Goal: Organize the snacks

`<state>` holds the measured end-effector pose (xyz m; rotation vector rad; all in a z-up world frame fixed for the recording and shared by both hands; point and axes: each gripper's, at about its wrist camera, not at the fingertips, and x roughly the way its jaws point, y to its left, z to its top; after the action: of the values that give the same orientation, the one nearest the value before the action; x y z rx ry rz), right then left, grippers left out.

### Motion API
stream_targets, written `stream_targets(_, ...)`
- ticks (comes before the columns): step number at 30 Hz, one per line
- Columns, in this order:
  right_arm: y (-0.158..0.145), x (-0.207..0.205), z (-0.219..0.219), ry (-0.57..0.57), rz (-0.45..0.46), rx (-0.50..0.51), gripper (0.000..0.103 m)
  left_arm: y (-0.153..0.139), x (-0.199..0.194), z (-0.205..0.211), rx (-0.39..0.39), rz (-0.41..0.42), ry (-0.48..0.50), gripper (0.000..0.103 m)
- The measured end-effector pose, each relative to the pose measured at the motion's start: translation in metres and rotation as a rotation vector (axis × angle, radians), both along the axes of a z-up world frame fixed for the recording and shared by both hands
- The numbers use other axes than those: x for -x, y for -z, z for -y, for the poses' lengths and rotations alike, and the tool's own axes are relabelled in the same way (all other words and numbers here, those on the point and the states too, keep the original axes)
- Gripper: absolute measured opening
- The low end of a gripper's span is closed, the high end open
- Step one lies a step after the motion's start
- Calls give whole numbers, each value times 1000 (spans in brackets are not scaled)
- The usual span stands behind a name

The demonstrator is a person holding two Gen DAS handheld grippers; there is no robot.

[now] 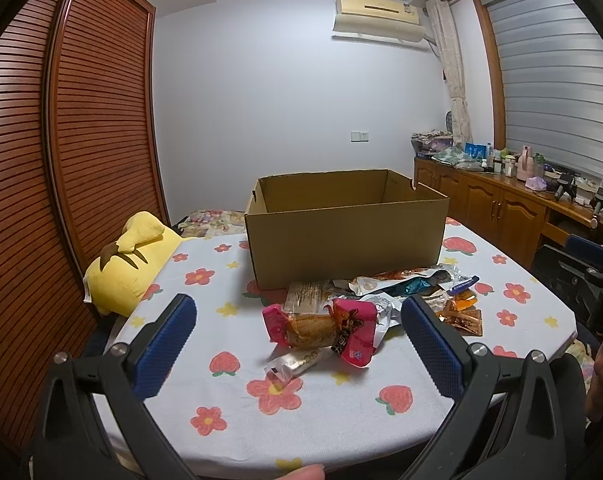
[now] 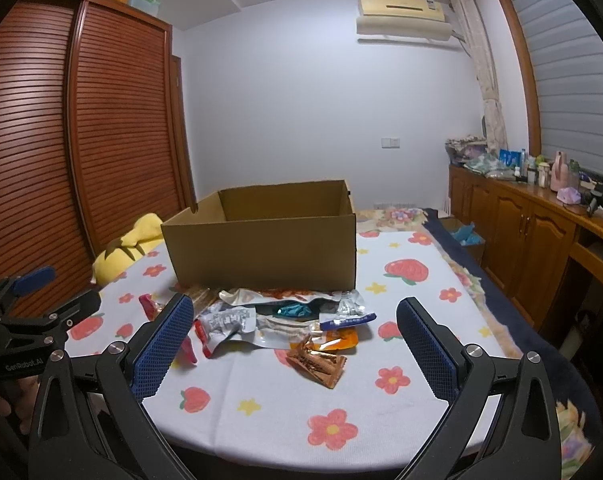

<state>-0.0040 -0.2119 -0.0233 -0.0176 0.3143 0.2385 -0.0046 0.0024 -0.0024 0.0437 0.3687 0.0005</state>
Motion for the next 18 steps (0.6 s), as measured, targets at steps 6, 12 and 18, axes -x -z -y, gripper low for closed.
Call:
stream_targets(6, -1, 1, 0, -2, 2, -1, 103, -4, 2, 2, -1, 5, 1, 103)
stream_targets(12, -3, 1, -1, -2, 3, -1, 103, -8, 4, 3, 0, 11, 5, 103)
stream_targets(18, -3, 1, -1, -1, 5, -1, 103, -10, 5, 2, 2, 13, 9, 103)
